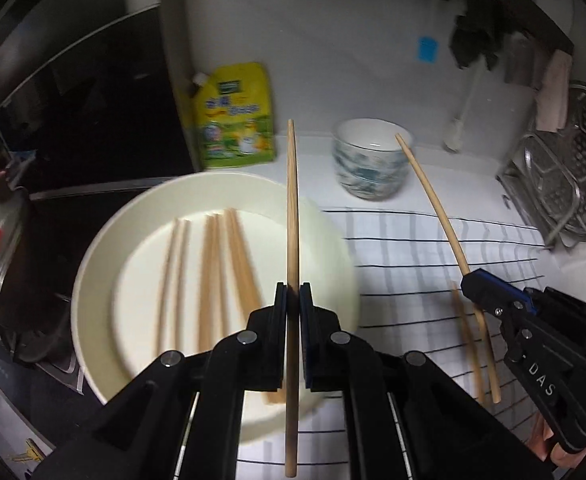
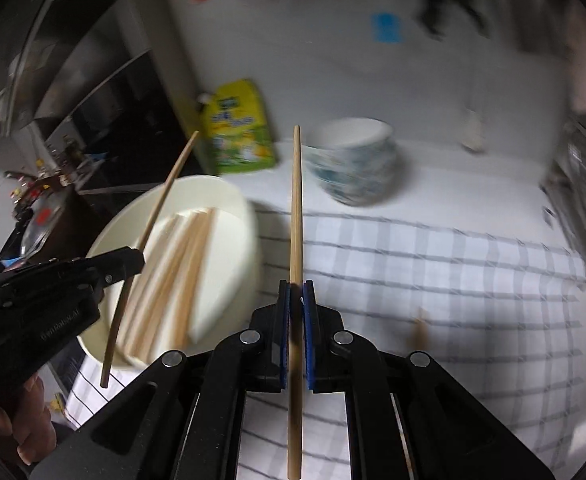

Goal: Organize utensils
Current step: 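Lift a chopstick in the left tool over the basin while the right tool carries its chopstick, then open the left tool to drop its chopstick in the basin while the right tool releases its own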

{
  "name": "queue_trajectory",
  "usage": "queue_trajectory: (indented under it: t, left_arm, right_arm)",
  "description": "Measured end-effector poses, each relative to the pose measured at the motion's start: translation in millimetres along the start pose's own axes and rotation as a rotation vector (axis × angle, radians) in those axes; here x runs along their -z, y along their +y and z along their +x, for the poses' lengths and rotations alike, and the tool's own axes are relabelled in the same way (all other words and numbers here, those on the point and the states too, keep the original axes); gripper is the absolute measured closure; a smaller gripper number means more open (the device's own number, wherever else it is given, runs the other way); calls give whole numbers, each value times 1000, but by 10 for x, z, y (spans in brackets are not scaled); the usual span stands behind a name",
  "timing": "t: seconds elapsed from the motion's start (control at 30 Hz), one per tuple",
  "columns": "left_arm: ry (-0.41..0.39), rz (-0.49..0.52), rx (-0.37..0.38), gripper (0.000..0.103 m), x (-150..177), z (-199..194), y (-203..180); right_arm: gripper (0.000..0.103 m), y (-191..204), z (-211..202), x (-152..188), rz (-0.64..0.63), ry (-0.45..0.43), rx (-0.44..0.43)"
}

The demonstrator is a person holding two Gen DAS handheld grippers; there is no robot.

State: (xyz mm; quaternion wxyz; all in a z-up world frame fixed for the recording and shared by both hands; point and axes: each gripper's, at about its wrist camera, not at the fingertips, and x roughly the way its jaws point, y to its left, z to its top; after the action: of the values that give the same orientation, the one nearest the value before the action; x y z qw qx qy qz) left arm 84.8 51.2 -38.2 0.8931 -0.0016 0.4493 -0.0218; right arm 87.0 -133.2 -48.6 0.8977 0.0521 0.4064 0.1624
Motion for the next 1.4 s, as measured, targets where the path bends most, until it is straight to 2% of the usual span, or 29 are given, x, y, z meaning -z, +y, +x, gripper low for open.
queue_trajectory:
  t: [0.2,0.4,0.63,0.87,0.93,0.97,1.03,1.23,1.4]
  left_arm:
    - [44,-41,-54,96,45,198,572]
    - [113,-67,-65,96,148,481,915]
    - [169,-65,-43,95,257,716,1094]
    - [187,-62,-31,95,268,816,1106]
    - [180,-73,-33,87,250,789,1134]
    - [175,-80,-33,76,240,771,1146]
    - [154,-90,-45,59,219,712,1173]
    - [121,-108,-58,51,189,558,1218]
    - [113,-105,-58,51,203,466,1193]
  right_arm:
    - [97,582,447,-216,-44,30,-56]
    - [97,1017,923,-211,-66,120,-62]
    - [97,1048,1293,-56,-11,216,-45]
    - [97,1013,1380,-3,4,230,-21]
    - [88,1006,1352,-9,6,223,-21]
    - [79,1004,1323,-11,7,213,-13]
    - [77,994,1261,-28,8,186,-2]
    - [77,981,1137,-46,13,173,7]
    - [77,963,1019,-10,15,168,12]
